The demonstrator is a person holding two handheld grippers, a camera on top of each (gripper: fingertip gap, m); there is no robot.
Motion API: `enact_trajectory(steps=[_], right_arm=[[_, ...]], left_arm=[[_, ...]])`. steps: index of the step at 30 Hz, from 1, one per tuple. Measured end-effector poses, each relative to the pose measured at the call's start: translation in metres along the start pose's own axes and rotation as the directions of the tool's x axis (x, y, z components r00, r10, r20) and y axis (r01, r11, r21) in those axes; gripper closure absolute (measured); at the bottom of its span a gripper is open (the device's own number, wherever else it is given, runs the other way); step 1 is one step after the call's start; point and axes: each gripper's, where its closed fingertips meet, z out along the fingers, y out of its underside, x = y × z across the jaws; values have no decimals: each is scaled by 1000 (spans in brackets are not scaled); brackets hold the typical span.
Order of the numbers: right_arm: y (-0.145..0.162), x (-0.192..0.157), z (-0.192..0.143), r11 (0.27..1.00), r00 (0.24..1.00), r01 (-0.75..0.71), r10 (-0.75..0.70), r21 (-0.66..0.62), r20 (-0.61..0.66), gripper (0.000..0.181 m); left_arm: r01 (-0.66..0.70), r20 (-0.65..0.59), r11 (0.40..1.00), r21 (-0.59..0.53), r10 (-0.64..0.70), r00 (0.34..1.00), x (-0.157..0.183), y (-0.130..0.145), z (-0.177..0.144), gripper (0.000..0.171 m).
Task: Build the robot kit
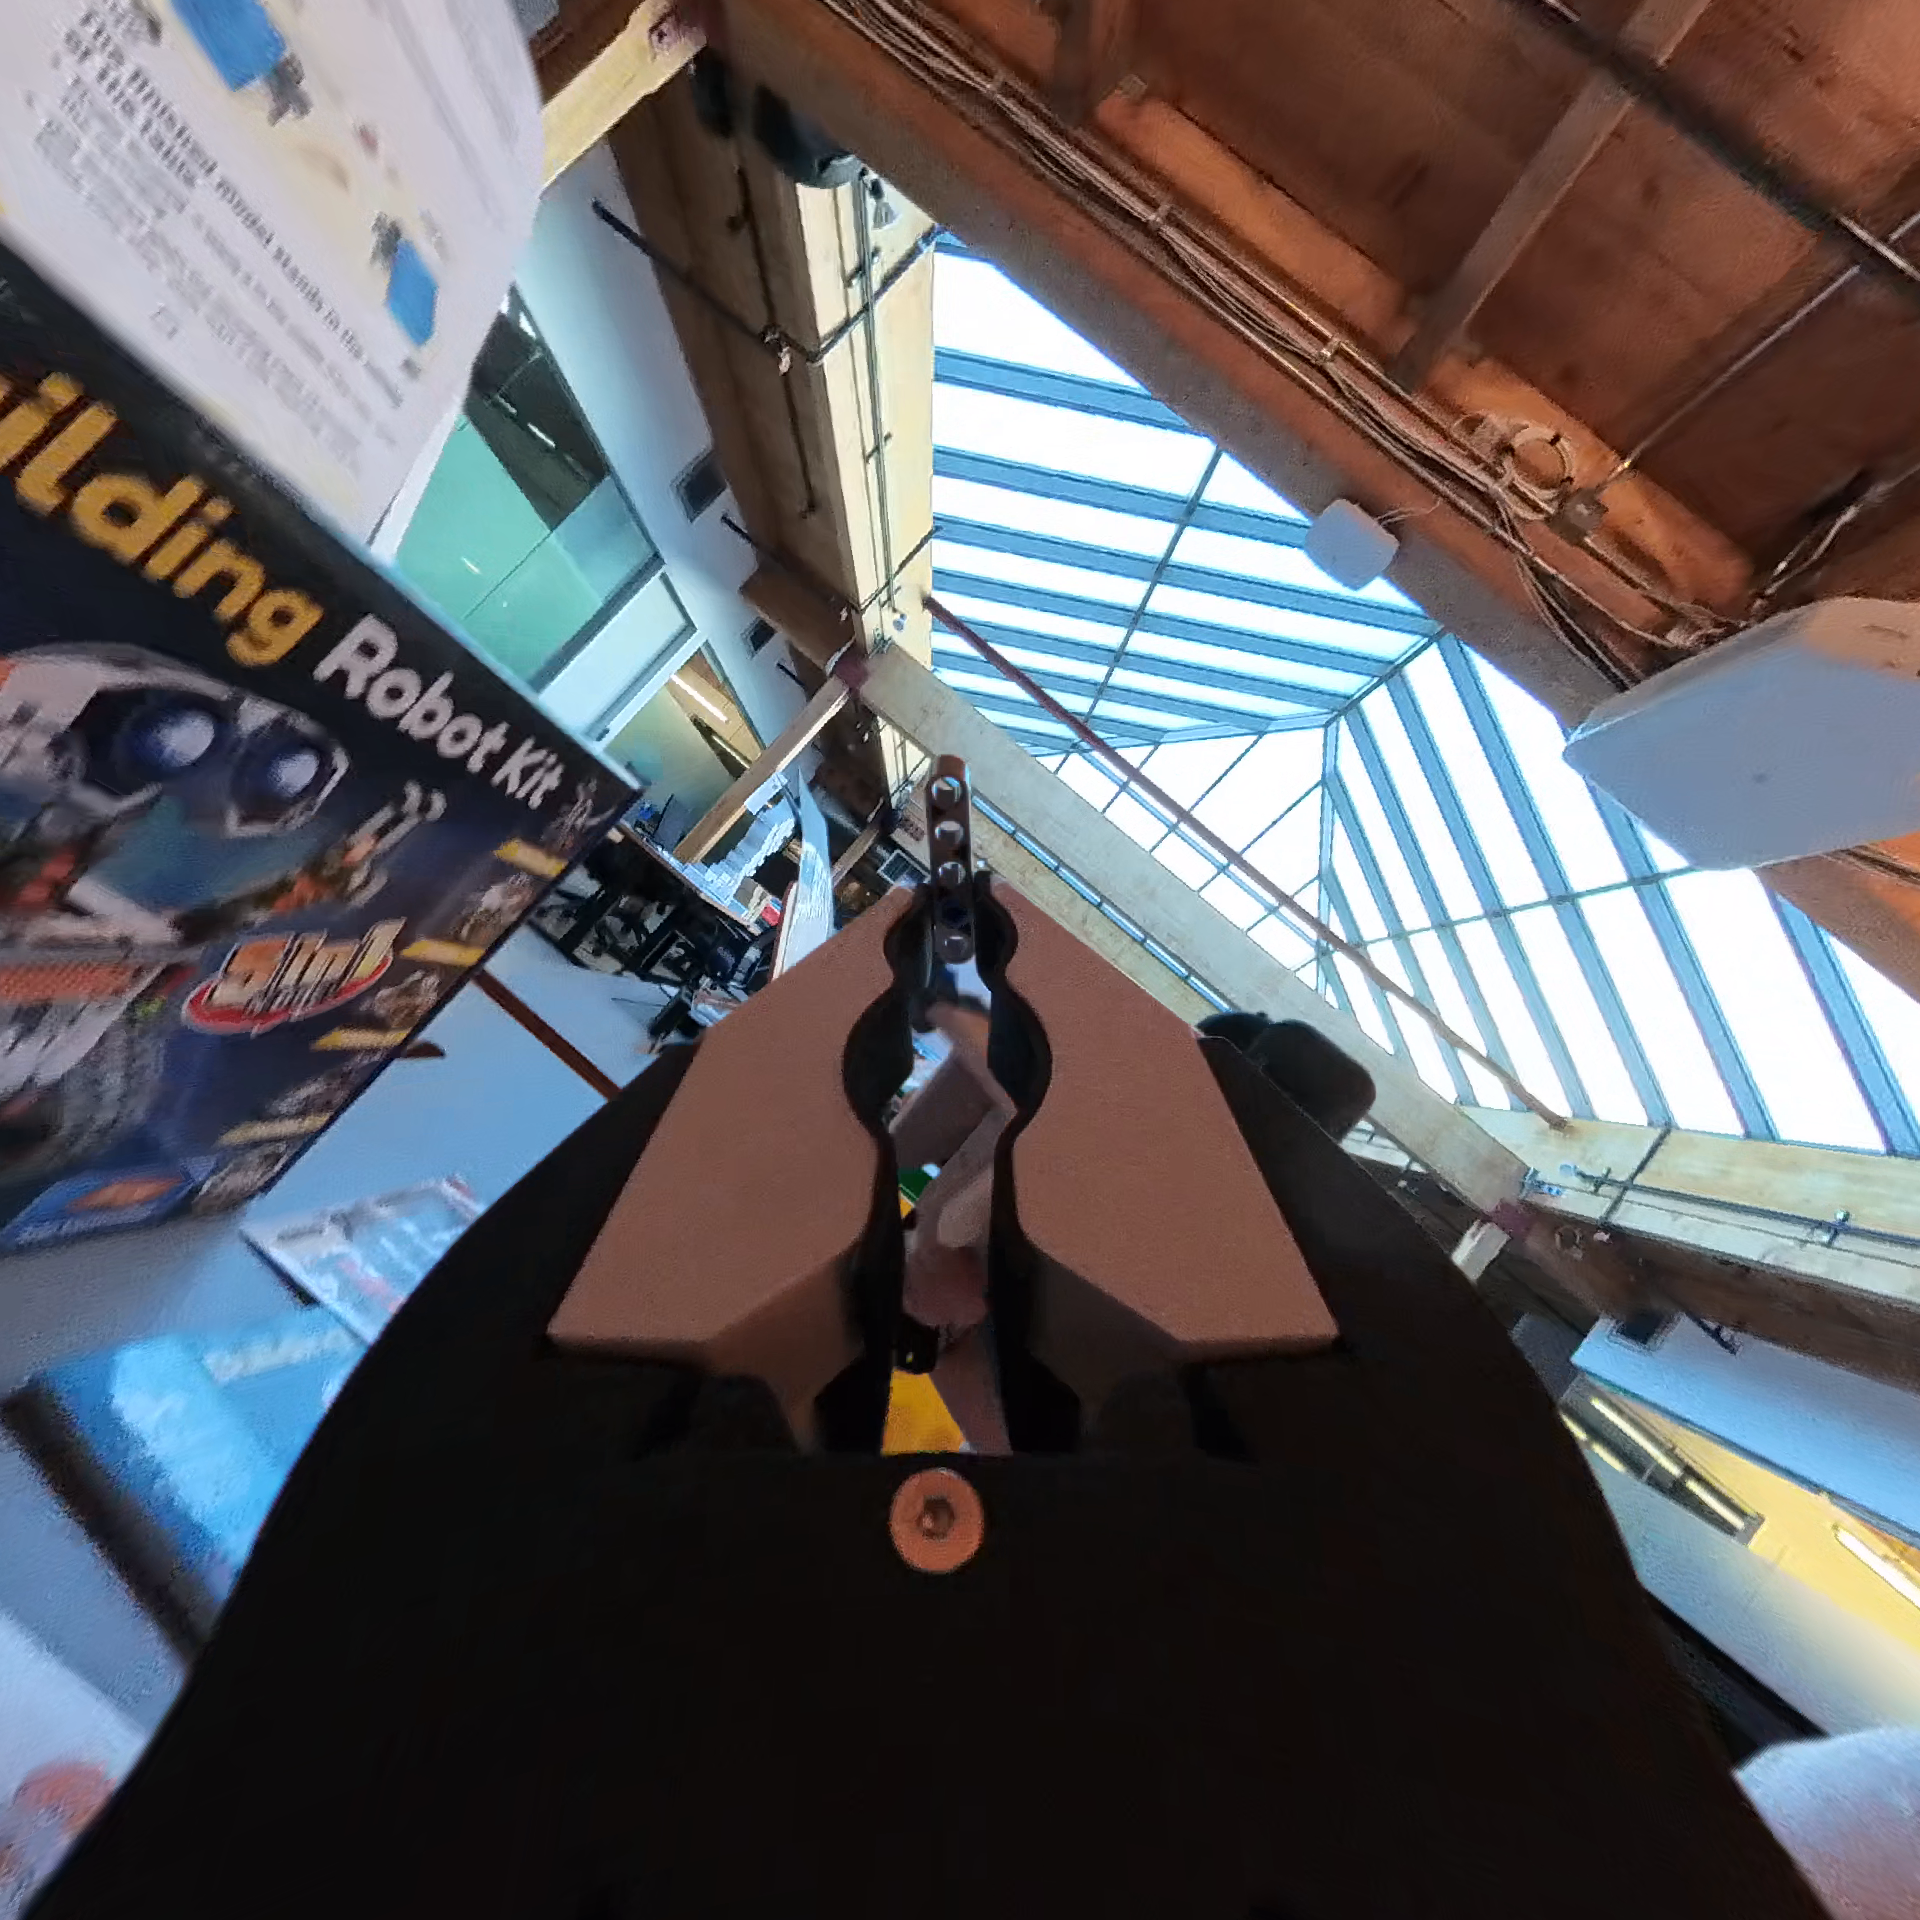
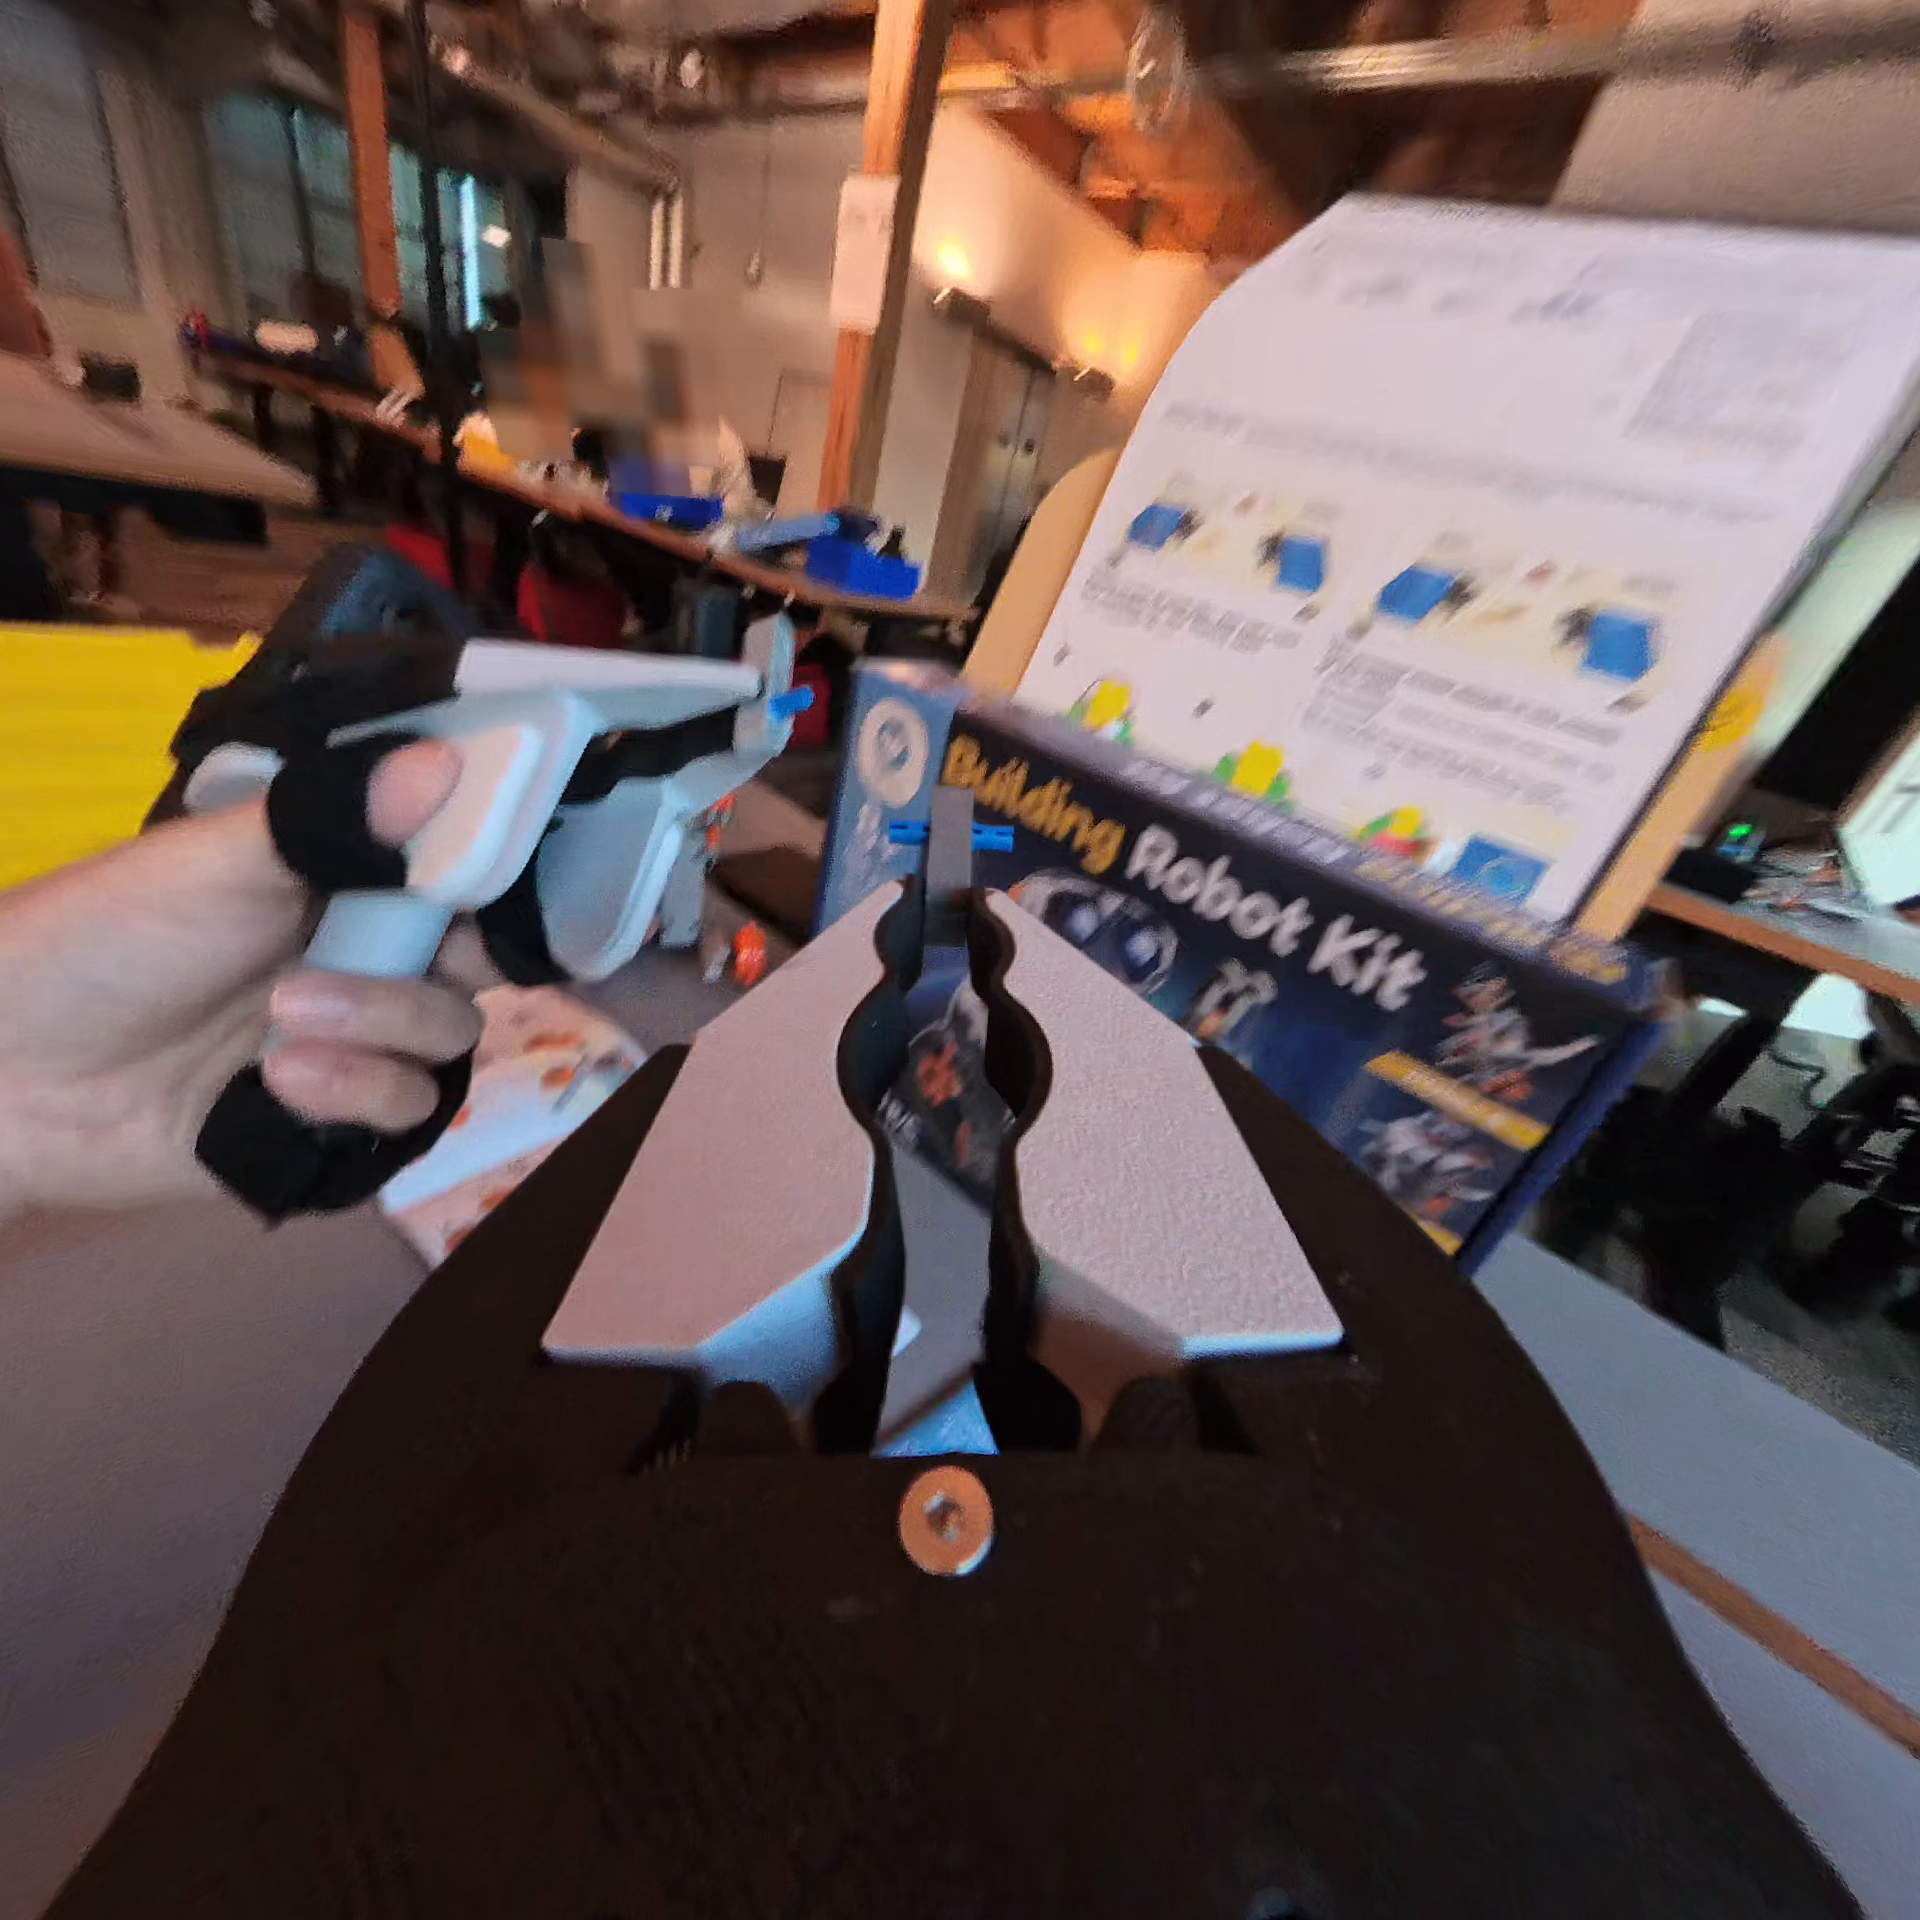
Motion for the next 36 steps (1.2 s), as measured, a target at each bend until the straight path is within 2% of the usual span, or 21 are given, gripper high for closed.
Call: enact_trajectory(steps=[3, 6, 9, 11, 13, 17, 21, 24, 27, 30, 34, 36], right_arm=[[-45, 17, -8, 993, 1000, -7, 9, 116, -18, 176], [-73, 19, -25, 962, 994, 106, -94, 253, -58, 177], [-67, 21, -26, 953, 972, 229, -212, 197, -103, 177], [-68, 12, -25, 953, 972, 234, -225, 193, -70, 177], [-72, 13, -26, 948, 964, 255, -233, 191, -127, 176], [-72, 9, -23, 962, 964, 238, -217, 135, -152, 175], [-73, -5, -19, 968, 975, 204, -189, 147, -113, 175], [-83, 0, -25, 951, 953, 258, -221, 169, -208, 175], [-88, -5, -27, 940, 943, 294, -255, 172, -216, 175], [-91, -15, -26, 924, 935, 329, -290, 194, -206, 176], [-89, -27, -21, 902, 909, 401, -369, 163, -194, 176], [-88, -26, -21, 887, 887, 438, -399, 147, -232, 175]], left_arm=[[-64, -15, 997, -42, 64, 998, 16, -3, 19, 167], [-117, -42, 991, -57, 115, 993, 29, 0, 29, 168], [-70, -57, 997, -41, 67, 996, 34, 6, 32, 166], [-38, -72, 999, -25, 36, 997, 39, 9, 35, 167], [-32, -85, 999, -34, 29, 996, 45, 16, 39, 167], [-60, -99, 998, -15, 58, 993, 56, 18, 42, 167], [-37, -131, 999, 22, 40, 991, 64, 17, 42, 168], [-44, -183, 998, 33, 50, 982, 72, 16, 41, 167], [-15, -256, 993, 117, 45, 966, 83, 4, 35, 167], [-35, -242, 993, 109, 61, 968, 81, 5, 36, 168], [-30, -304, 988, 152, 76, 950, 93, 2, 33, 167], [-43, -289, 989, 143, 83, 954, 92, 5, 34, 168]])
